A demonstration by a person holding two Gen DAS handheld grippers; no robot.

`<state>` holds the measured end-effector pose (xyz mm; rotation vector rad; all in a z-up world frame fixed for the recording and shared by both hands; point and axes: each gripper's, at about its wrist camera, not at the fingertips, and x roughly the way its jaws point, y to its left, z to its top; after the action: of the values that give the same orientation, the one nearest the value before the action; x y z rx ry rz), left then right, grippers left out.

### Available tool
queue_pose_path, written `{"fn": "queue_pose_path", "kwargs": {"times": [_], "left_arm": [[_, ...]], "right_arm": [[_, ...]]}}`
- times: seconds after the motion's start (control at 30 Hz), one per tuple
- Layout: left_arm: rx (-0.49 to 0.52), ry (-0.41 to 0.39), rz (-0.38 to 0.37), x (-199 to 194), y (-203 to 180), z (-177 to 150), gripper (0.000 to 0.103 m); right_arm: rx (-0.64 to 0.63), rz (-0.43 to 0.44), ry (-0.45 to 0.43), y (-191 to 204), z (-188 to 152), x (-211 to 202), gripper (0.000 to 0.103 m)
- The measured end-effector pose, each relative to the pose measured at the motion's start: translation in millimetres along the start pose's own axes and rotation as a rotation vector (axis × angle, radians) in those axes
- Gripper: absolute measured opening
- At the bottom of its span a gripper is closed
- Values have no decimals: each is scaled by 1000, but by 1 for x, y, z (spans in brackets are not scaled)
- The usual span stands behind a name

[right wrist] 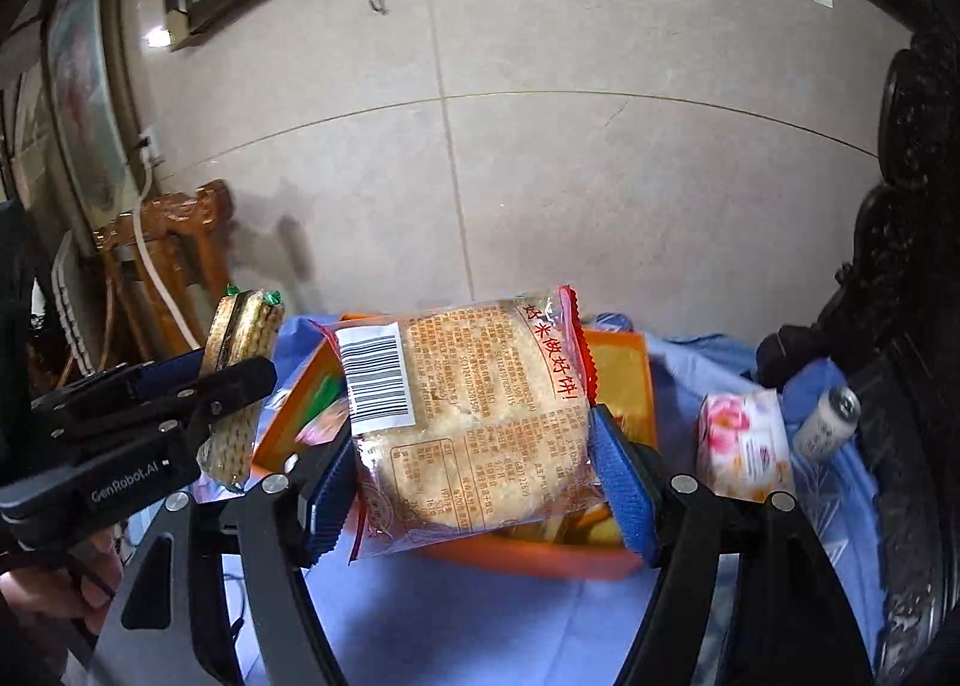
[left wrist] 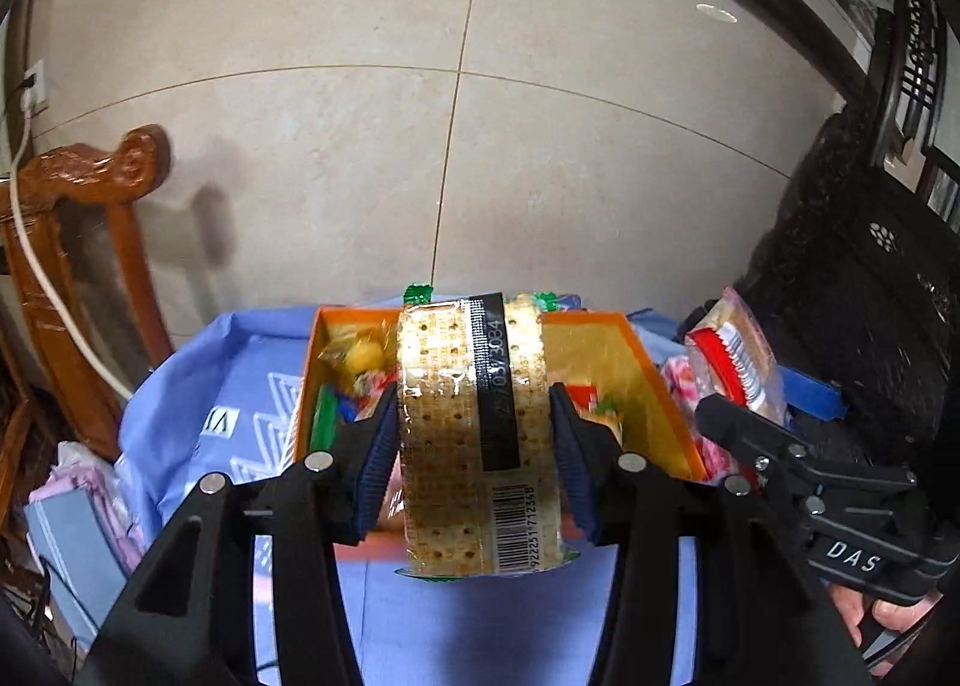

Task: Organize snacks
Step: 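Carry both packs over the orange box and lower them inside, then open both grippers and hold them above the filled box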

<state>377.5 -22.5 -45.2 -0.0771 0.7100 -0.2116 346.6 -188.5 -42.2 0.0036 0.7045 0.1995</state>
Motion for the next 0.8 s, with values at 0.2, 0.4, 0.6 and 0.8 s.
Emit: {"fn": "queue_pose_path", "kwargs": {"times": [0.2, 0.4, 0.6, 0.8], "left_arm": [[7, 29, 16, 45, 6, 16, 47], [0, 56, 47, 73, 14, 20, 47], [-28, 55, 181, 70, 21, 21, 98], [-29, 59, 171, 55, 22, 20, 99]], "right_arm": [[7, -42, 48, -9, 14, 46, 73], [15, -52, 82, -15, 20, 79, 73], [30, -55, 121, -16, 18, 86, 100], [78, -63, 172, -15, 7, 74, 100]]}}
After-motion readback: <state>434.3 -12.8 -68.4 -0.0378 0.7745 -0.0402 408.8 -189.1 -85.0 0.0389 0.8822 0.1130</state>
